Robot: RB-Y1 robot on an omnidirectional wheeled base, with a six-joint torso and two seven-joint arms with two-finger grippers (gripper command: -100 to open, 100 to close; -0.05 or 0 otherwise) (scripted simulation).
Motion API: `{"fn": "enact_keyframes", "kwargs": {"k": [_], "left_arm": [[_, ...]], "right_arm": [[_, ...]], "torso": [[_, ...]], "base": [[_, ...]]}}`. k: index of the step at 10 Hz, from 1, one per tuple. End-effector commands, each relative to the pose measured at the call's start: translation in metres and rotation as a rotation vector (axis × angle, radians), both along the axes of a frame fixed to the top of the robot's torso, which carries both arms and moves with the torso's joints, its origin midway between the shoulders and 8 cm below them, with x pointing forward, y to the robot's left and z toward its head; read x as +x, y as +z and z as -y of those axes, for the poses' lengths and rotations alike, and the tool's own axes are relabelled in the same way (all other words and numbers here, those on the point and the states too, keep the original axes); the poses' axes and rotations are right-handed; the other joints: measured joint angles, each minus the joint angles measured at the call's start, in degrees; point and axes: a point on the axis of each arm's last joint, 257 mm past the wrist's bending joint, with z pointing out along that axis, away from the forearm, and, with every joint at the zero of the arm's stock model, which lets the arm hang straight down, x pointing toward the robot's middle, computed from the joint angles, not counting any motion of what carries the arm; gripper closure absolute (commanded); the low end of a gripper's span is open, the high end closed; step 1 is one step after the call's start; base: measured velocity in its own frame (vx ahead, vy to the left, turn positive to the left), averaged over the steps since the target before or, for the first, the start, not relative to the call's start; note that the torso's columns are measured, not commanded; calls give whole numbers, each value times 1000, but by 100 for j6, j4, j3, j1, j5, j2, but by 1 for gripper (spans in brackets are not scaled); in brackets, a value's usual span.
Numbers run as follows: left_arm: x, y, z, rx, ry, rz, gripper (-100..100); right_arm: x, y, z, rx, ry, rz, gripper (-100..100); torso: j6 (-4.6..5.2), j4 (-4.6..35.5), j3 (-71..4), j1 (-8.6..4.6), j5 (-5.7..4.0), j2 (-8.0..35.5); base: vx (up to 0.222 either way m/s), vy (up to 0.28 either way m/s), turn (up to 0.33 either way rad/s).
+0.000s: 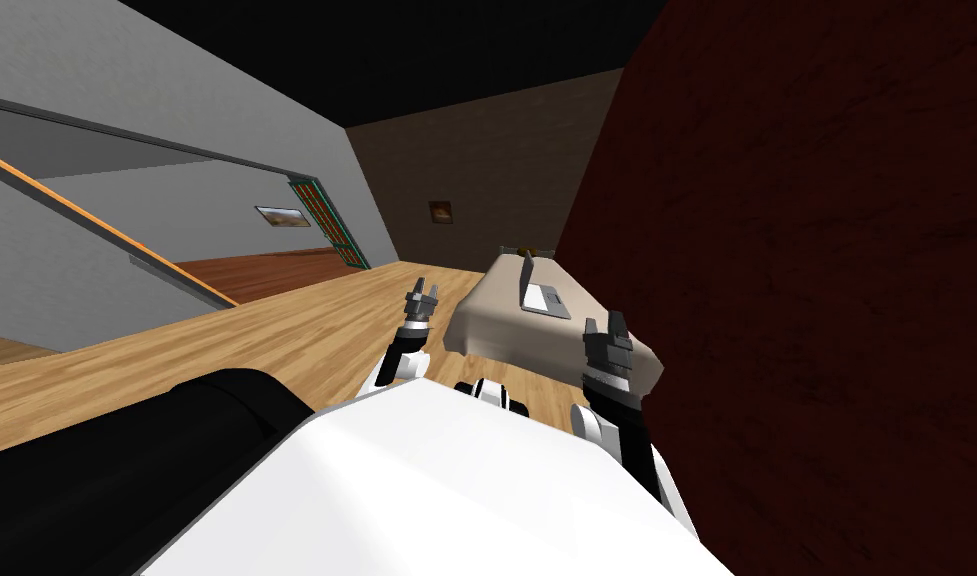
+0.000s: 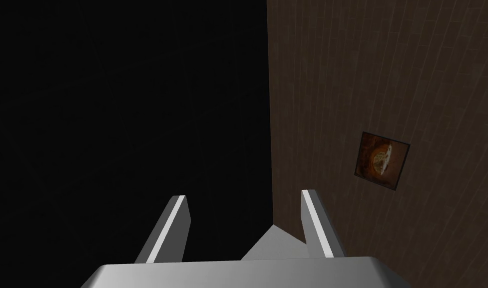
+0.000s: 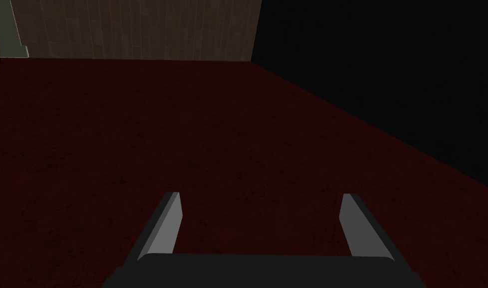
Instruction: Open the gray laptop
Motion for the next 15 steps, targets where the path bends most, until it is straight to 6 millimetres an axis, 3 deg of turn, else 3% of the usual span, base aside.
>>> {"fn": "enact_keyframes", "kwargs": {"k": [1,4,8,15], "left_arm": [[0,0,0,0,0,0,0],[0,0,0,0,0,0,0],[0,0,0,0,0,0,0],[0,0,0,0,0,0,0]], "right_arm": [[6,-18,5,-96,-4,-64,-100],[12,-48,22,-223,-35,-164,-100],[14,-94,62,-404,-113,-321,-100],[-7,-161,176,-756,-302,-622,-100]], "torso": [[-1,16,-26,1,0,14],[-1,23,-31,1,0,21],[0,23,-32,-4,-1,20],[-1,23,-32,-2,0,19]], "base": [[-1,44,103],[4,66,123],[13,86,163],[24,107,202]]}}
